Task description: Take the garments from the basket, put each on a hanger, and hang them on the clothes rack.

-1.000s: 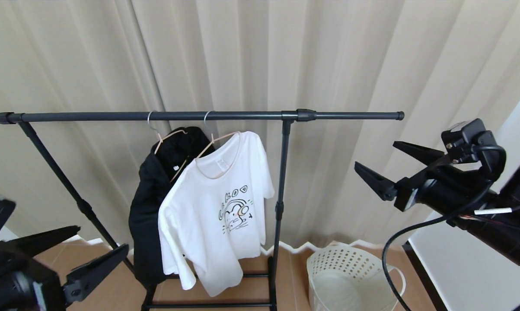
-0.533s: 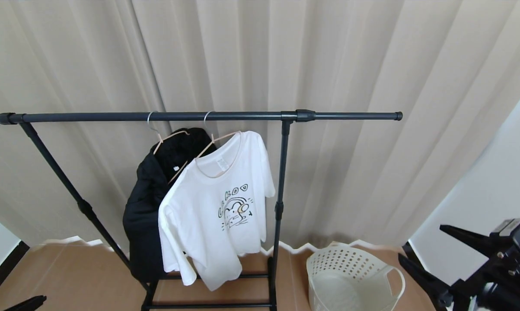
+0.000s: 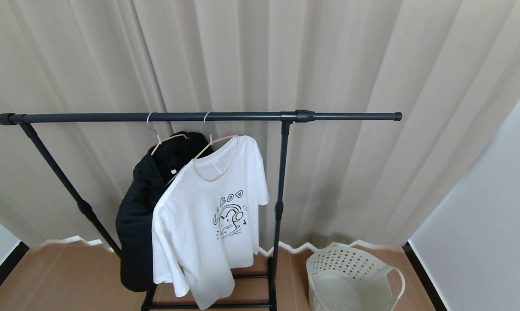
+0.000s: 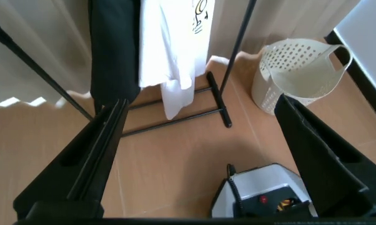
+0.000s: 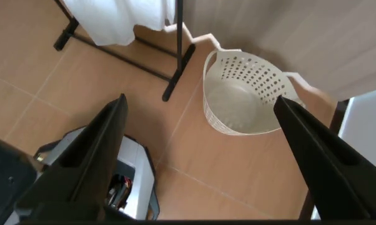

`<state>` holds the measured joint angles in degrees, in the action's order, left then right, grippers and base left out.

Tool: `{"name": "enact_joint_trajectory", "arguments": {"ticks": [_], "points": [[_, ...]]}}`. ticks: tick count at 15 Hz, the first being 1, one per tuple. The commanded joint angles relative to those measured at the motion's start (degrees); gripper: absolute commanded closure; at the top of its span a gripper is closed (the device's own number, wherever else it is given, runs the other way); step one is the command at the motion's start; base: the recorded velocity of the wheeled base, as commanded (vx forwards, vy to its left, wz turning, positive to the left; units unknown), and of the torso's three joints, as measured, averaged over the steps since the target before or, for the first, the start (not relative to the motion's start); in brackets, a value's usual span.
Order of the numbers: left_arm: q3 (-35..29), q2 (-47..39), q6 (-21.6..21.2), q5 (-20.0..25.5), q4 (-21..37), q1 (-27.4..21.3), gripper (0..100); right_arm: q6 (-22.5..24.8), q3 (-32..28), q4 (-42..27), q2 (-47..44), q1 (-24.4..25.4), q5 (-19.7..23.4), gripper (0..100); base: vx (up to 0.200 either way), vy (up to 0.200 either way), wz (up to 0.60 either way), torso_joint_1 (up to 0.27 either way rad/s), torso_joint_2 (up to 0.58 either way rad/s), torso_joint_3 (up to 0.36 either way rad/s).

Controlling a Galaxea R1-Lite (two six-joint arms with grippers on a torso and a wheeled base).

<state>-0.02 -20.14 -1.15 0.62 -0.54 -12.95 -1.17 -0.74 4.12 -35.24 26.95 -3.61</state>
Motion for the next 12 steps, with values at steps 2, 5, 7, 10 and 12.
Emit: {"name": "enact_joint_trajectory", "arguments": {"ticks": [2,5,7,10,12], "points": [[0.02,2.82,-0.79,-3.26,0.1,0.55,0,-0.24,-1.28,-7.2,20.21,0.2,-7.99,0,0.0,0.0,0.0,0.0,0.0,0.0],[0.02,2.65,-0.88,-3.96,0.1,1.26,0,1.08,-1.01,-7.28,25.84,-3.66,-9.66,0,0.0,0.0,0.0,0.0,0.0,0.0],[0.02,2.74,-0.88,-3.96,0.1,4.16,0,1.08,-1.01,-7.28,26.19,-6.3,-9.66,0,0.0,0.0,0.0,0.0,0.0,0.0],[0.02,6.6,-1.32,-3.96,0.1,13.03,0,1.08,-1.01,-7.28,28.56,-12.36,-9.66,0,0.0,0.0,0.0,0.0,0.0,0.0],[0.02,17.5,-2.37,-3.52,0.1,13.03,0,-0.32,-0.93,-7.2,29.71,-13.77,-9.75,0,0.0,0.0,0.0,0.0,0.0,0.0]]}}
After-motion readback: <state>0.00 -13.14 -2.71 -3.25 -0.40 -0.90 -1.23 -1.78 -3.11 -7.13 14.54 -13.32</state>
